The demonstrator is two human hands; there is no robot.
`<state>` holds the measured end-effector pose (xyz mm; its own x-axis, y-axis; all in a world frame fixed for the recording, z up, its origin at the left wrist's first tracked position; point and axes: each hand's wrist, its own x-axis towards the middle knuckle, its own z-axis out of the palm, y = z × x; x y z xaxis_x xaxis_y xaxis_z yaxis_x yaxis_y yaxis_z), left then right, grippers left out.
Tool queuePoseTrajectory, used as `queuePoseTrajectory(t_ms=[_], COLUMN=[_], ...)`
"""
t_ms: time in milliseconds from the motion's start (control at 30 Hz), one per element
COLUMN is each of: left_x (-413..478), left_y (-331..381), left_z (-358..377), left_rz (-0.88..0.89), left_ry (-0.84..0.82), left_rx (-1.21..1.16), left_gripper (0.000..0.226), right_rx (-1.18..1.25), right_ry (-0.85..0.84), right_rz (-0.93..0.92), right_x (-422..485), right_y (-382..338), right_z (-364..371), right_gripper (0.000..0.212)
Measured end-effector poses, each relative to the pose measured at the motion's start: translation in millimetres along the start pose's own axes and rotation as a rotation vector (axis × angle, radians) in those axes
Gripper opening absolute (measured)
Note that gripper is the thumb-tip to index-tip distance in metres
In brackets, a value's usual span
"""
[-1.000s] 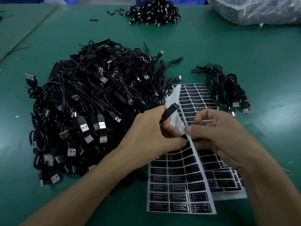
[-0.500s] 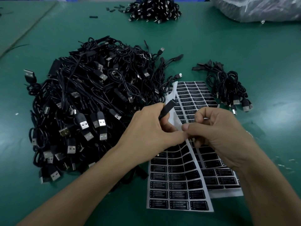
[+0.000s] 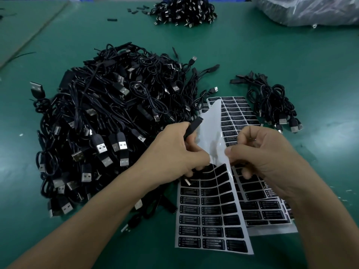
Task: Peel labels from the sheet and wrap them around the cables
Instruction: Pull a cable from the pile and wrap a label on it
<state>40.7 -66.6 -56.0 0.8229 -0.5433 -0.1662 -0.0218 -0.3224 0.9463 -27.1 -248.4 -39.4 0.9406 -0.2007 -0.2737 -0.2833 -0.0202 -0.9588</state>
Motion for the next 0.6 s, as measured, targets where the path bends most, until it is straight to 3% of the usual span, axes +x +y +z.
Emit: queuePoseTrajectory(t_ms=[233, 367, 467, 600], left_x=[0.9, 0.6, 1.7, 2.9], left_y=[13.1, 12.3, 10.0, 8.3], left_z=[-23.8, -22.5, -18.5, -16.6], left_rz=[-0.015, -0.028, -0.043, -0.046], left_ry=[0.032, 0.032, 0.061, 0.091], left_rx=[-0.188, -0.216, -0.231, -0.227], left_gripper=[0.046, 0.046, 0.047, 0.047], right_rx=[-0.355, -0.520, -0.630, -0.854], right_ry=[0.076, 0.225, 0.223, 0.171], right_rz=[-0.071, -0.389, -0.615, -0.674], right_x=[0.2, -2.2, -8.9, -11.4], right_y=[4.1, 5.0, 1.7, 2.8], right_z=[-16.1, -7.0, 10.3, 27.6], right_gripper=[0.014, 0.015, 0.013, 0.012])
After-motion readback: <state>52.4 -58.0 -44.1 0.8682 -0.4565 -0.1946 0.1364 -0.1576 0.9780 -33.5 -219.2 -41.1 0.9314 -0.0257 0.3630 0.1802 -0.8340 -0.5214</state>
